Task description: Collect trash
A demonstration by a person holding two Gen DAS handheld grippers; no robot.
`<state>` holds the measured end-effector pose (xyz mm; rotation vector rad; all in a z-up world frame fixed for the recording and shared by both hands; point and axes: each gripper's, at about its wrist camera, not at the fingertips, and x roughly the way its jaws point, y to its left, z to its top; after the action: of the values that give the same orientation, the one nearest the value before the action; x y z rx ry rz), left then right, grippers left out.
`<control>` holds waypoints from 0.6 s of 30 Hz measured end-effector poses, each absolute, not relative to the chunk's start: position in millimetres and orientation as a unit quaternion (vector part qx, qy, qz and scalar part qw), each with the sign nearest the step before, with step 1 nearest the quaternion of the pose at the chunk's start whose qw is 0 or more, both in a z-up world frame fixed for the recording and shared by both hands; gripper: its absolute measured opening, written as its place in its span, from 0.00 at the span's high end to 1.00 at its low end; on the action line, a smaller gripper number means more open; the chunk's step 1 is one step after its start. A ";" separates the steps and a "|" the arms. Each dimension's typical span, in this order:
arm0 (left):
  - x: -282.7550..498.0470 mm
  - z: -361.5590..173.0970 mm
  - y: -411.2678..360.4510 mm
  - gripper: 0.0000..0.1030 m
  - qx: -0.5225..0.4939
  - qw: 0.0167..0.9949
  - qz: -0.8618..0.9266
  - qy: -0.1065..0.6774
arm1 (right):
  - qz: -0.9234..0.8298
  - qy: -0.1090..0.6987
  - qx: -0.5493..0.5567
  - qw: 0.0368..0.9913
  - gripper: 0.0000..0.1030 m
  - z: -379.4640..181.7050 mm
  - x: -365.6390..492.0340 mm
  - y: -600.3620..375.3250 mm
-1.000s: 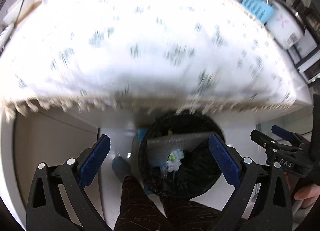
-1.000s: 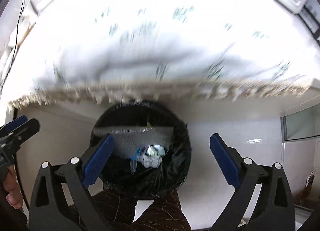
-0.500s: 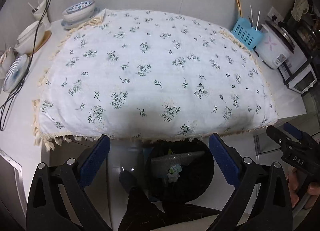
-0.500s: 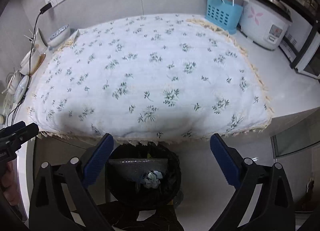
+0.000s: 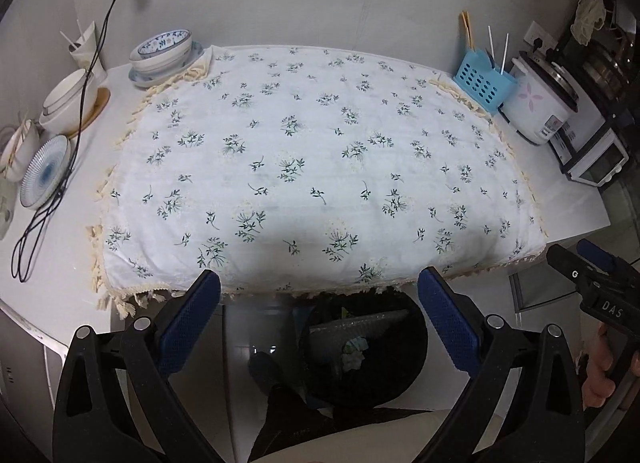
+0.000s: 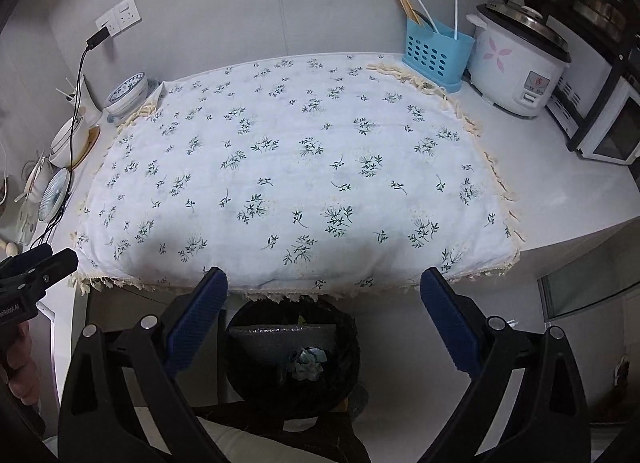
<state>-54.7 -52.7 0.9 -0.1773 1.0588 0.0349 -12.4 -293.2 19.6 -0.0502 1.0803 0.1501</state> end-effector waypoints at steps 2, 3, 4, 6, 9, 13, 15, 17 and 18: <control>-54.2 -0.6 -52.4 0.06 -0.086 0.858 0.018 0.506 | 0.071 0.514 -0.025 0.854 0.10 19.5 -11.2 -292.9; -53.7 -1.2 -52.1 0.06 -0.087 0.857 0.019 0.507 | 0.072 0.514 -0.026 0.854 0.10 19.4 -10.6 -292.7; -53.1 -1.7 -52.0 0.06 -0.087 0.857 0.020 0.508 | 0.072 0.515 -0.027 0.854 0.10 18.8 -10.0 -292.3; -51.5 -2.7 -51.6 0.06 -0.085 0.856 0.023 0.510 | 0.072 0.516 -0.027 0.853 0.10 18.9 -8.4 -292.2; -49.6 -4.0 -51.3 0.06 -0.086 0.854 0.025 0.512 | 0.071 0.517 -0.030 0.852 0.10 19.5 -5.0 -292.2; -46.7 -5.0 -51.5 0.06 -0.084 0.852 0.026 0.516 | 0.073 0.520 -0.028 0.851 0.10 21.3 -1.7 -292.5; -45.4 -5.1 -51.0 0.06 -0.084 0.851 0.027 0.518 | 0.074 0.520 -0.028 0.851 0.10 22.4 -0.5 -292.3; -44.4 -5.0 -50.7 0.06 -0.082 0.851 0.028 0.518 | 0.075 0.520 -0.030 0.851 0.10 23.2 -0.2 -291.5; -43.5 -4.8 -49.8 0.06 -0.081 0.851 0.029 0.518 | 0.075 0.520 -0.030 0.851 0.10 23.8 0.4 -290.9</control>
<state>-43.5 -49.8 -4.8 -0.1715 1.0899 0.0607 0.4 -290.9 23.8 -0.0639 1.0943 0.1569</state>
